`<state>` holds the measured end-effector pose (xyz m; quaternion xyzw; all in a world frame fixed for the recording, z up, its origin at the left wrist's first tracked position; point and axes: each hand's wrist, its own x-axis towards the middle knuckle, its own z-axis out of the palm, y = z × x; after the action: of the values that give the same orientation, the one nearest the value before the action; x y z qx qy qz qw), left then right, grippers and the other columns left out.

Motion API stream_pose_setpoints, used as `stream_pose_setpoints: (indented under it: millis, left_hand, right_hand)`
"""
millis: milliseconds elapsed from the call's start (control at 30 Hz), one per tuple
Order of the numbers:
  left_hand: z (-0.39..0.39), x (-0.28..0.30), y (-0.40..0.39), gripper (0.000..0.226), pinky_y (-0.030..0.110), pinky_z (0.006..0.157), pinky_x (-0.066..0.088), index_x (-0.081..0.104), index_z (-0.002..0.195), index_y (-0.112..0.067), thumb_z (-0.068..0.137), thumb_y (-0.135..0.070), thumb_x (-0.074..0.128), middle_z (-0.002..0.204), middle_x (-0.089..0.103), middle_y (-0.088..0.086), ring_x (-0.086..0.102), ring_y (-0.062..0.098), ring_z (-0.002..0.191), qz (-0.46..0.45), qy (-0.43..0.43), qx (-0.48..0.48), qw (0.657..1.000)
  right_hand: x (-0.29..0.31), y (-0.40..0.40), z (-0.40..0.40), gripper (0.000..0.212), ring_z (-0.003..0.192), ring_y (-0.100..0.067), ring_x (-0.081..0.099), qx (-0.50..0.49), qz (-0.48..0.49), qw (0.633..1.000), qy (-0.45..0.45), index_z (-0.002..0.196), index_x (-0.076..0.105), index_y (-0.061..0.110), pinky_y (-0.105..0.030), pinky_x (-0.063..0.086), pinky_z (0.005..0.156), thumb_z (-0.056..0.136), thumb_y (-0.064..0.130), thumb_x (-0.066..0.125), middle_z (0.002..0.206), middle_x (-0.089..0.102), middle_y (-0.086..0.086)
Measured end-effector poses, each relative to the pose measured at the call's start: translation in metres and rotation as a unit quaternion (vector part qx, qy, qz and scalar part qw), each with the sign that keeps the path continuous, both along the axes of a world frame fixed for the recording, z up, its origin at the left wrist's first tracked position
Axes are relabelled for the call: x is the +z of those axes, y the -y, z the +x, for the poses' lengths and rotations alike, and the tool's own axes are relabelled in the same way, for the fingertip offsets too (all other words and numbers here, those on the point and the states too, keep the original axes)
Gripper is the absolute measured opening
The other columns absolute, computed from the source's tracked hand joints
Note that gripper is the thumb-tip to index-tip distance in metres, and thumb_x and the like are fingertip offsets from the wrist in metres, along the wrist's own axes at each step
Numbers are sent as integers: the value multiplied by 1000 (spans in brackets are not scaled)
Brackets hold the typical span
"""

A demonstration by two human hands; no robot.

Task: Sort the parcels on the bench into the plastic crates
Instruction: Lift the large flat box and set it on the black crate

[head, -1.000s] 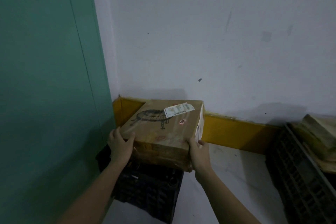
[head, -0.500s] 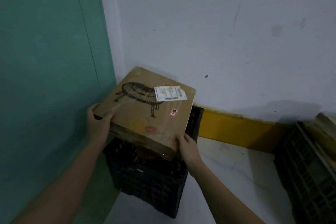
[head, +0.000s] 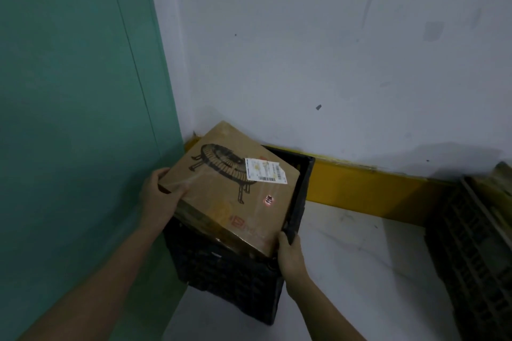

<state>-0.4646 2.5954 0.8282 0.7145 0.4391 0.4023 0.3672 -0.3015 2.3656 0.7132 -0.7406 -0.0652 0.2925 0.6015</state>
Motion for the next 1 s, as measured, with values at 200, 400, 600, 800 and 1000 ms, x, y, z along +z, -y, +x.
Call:
stream_pose_setpoints:
  millis: [200,400,600,800,1000]
  left_hand:
    - [-1,1,2,54,36,82,49,56,124,-21,77,-26,83,123,59,1,58,21,106,-8,-8,-45,999]
    - [-4,-6,3,62,51,96,49,49,131,-25,80,-44,78,131,54,3,54,25,116,0,-57,-42,997]
    - [-4,-6,1,60,52,95,48,47,128,-27,79,-48,76,132,50,3,50,27,118,12,-94,-33,995]
    - [-2,17,-6,56,39,76,49,44,113,-23,77,-50,77,119,57,5,59,24,95,22,-202,-71,976]
    - [19,42,9,79,58,108,35,28,145,-22,83,-60,57,146,39,12,42,34,131,123,-413,-49,901]
  right_hand:
    - [2,-1,-4,72,138,-27,43,-9,7,1000,-24,154,26,26,-52,37,114,95,67,26,153,42,-5]
    - [2,0,-2,67,139,-28,42,-18,-3,1000,-3,154,29,23,-51,35,115,100,62,23,153,42,-6]
    - [-4,1,-1,71,134,-27,47,-4,-11,1000,11,153,30,23,-52,39,112,96,66,23,149,47,-6]
    - [16,7,-2,61,129,-28,50,17,-26,999,9,152,31,19,-50,42,110,102,55,25,145,50,-8]
    - [59,24,16,46,99,-21,56,46,-105,991,75,138,43,9,-41,51,91,106,41,32,119,58,-9]
